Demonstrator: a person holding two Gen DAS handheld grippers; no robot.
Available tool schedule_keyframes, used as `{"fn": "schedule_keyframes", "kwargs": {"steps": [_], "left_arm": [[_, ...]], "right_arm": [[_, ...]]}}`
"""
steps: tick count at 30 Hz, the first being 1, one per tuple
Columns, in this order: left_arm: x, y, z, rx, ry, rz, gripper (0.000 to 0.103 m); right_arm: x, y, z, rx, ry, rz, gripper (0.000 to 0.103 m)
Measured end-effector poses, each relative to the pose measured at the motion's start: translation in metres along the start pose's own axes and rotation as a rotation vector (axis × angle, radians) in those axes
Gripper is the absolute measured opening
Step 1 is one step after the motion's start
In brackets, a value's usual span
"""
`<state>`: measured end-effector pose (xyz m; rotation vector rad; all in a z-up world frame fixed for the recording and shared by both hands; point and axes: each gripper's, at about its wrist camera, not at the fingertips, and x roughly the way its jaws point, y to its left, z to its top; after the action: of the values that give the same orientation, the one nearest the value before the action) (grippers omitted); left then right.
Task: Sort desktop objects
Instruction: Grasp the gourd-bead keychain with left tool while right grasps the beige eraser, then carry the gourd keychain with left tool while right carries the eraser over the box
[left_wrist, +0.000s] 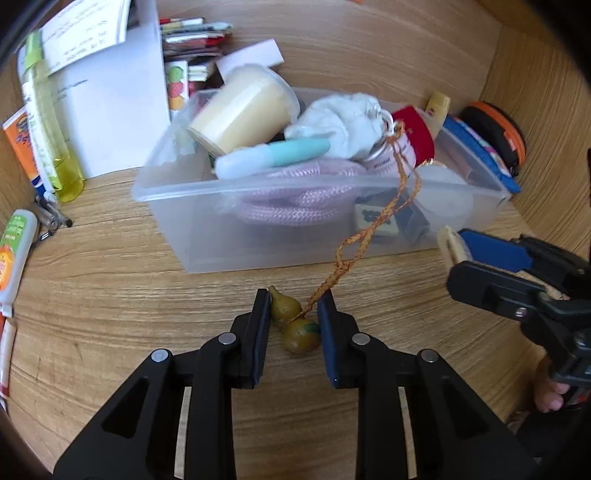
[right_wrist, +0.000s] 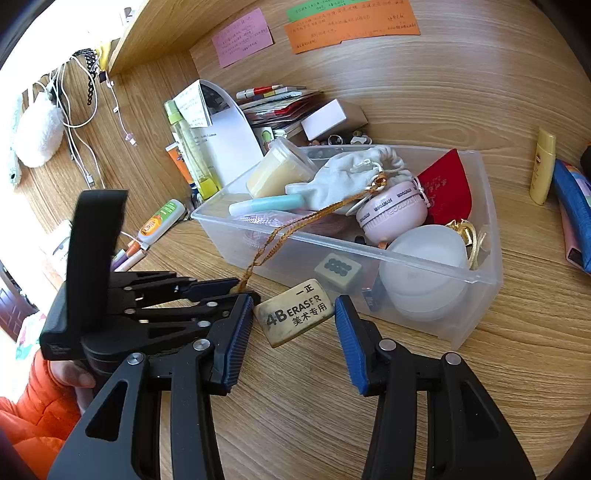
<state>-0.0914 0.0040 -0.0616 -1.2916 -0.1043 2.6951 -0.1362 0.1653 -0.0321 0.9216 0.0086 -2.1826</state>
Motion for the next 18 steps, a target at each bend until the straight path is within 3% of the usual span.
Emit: {"fn": "schedule_keyframes", "kwargs": {"steps": [11, 18], "left_arm": [[-0.043, -0.009, 0.015, 0.030, -0.116, -0.057, 0.025], [-0.044, -0.019, 0.033, 0.043, -0.154, -0.090, 0.025]], "right_arm": [[-0.021, 0.001, 0.010, -0.007, -0.051, -0.044, 0.043], [-0.036, -0.002, 0.021, -0.013, -0.094, -0.086, 0.043]]}}
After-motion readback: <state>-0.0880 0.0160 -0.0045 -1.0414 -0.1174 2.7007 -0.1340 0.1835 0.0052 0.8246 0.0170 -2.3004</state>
